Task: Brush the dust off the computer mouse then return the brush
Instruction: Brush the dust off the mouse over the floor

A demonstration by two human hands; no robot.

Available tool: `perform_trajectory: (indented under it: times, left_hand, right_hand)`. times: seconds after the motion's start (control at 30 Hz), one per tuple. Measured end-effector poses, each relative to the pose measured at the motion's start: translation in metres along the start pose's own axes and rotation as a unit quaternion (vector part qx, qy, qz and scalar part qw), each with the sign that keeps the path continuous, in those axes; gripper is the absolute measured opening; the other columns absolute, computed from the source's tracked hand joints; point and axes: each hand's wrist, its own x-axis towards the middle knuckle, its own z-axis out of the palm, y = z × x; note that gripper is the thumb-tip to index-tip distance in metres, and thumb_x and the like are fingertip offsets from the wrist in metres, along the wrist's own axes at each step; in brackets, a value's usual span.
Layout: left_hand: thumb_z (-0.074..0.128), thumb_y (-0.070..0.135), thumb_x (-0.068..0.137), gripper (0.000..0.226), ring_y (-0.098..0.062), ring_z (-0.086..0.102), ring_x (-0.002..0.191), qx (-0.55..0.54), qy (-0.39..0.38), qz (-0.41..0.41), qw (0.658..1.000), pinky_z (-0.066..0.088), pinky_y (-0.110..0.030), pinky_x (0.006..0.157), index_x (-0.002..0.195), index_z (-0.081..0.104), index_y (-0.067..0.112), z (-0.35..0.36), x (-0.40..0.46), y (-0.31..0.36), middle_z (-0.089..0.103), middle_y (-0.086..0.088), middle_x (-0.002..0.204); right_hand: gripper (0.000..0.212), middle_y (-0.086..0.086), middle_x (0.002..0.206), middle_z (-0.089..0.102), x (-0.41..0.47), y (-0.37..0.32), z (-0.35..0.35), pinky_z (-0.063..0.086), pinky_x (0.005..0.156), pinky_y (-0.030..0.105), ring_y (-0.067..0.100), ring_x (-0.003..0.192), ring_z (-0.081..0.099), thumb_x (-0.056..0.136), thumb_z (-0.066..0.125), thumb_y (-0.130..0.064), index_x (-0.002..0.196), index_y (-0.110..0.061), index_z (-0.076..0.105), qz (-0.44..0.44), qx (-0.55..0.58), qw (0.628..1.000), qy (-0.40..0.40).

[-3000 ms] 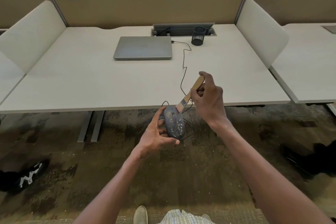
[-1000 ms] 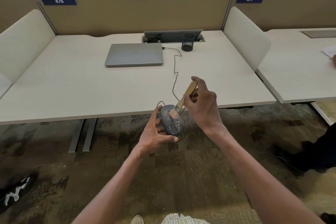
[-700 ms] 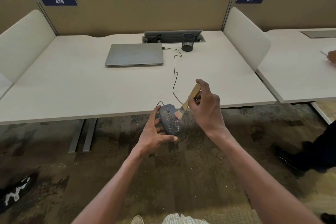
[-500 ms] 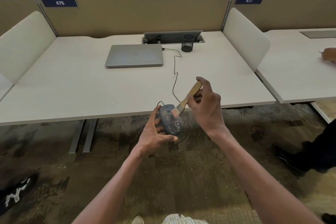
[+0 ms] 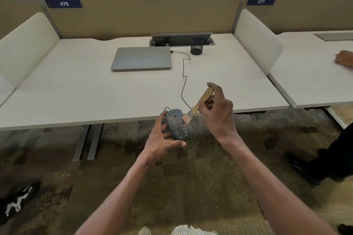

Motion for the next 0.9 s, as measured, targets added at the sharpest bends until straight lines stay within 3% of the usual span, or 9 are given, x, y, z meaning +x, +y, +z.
perform_trajectory:
  times: [0.07,0.2,0.37,0.5,0.63,0.77,0.9]
  left_hand:
    - [0.097,0.021,0.054,0.134,-0.014,0.063,0.112,0.001,0.006,-0.003,1.0,0.055,-0.02,0.086,0.159,0.015,0.036,0.001,0.0,0.002,0.044,-0.016,0.155]
    - [0.097,0.026,0.05,0.135,-0.026,0.059,0.128,-0.003,0.012,-0.004,1.0,0.053,-0.038,0.1,0.159,0.016,0.033,0.001,-0.001,0.006,0.043,-0.017,0.156]
    - [0.098,0.024,0.054,0.133,-0.018,0.058,0.123,0.012,0.026,0.001,1.0,0.052,-0.017,0.089,0.159,0.017,0.034,-0.001,0.004,0.004,0.041,-0.016,0.157]
    - [0.098,0.029,0.049,0.135,-0.018,0.065,0.118,0.009,0.028,0.0,1.0,0.055,-0.032,0.094,0.157,0.018,0.039,-0.003,0.006,0.007,0.045,-0.015,0.155]
    - [0.1,0.025,0.053,0.133,-0.017,0.067,0.116,0.016,0.029,0.007,0.999,0.056,-0.031,0.093,0.156,0.018,0.041,-0.004,0.008,0.005,0.045,-0.015,0.155]
    - [0.1,0.019,0.056,0.129,-0.005,0.063,0.104,0.023,0.03,0.014,0.999,0.057,-0.019,0.082,0.155,0.02,0.041,-0.007,0.009,0.002,0.043,-0.017,0.155]
    - [0.099,0.019,0.056,0.129,-0.003,0.062,0.103,0.023,0.033,0.02,0.999,0.056,-0.016,0.079,0.154,0.02,0.043,-0.007,0.01,0.003,0.041,-0.018,0.156]
  right_hand:
    - [0.057,0.007,0.094,0.075,-0.003,-0.001,-0.002,0.05,0.065,0.0,0.009,0.075,0.069,0.093,0.072,-0.011,0.142,-0.012,0.044,0.001,0.018,1.0,-0.002]
    - [0.054,0.006,0.093,0.075,-0.011,-0.001,-0.008,0.055,0.069,0.006,0.013,0.078,0.073,0.091,0.073,-0.01,0.138,-0.014,0.046,-0.017,0.046,0.999,-0.021]
    - [0.049,-0.001,0.081,0.069,-0.022,0.006,-0.012,0.062,0.065,0.026,0.012,0.07,0.071,0.09,0.073,-0.008,0.131,-0.017,0.046,-0.047,0.059,0.996,-0.046]
    - [0.045,-0.002,0.078,0.065,-0.026,0.011,-0.01,0.06,0.059,0.03,0.012,0.067,0.068,0.091,0.071,-0.007,0.126,-0.018,0.045,-0.064,0.054,0.994,-0.066]
    - [0.044,0.001,0.081,0.067,-0.026,0.015,-0.01,0.06,0.06,0.026,0.012,0.07,0.07,0.091,0.072,-0.009,0.123,-0.02,0.044,-0.067,0.051,0.994,-0.07]
    - [0.044,0.0,0.083,0.068,-0.021,0.021,-0.012,0.057,0.061,0.012,0.008,0.072,0.072,0.091,0.073,-0.011,0.123,-0.02,0.044,-0.045,0.044,0.997,-0.053]
    - [0.045,0.002,0.088,0.07,-0.016,0.023,-0.015,0.058,0.066,0.011,0.011,0.077,0.073,0.091,0.073,-0.013,0.124,-0.021,0.043,-0.022,0.053,0.998,-0.03]
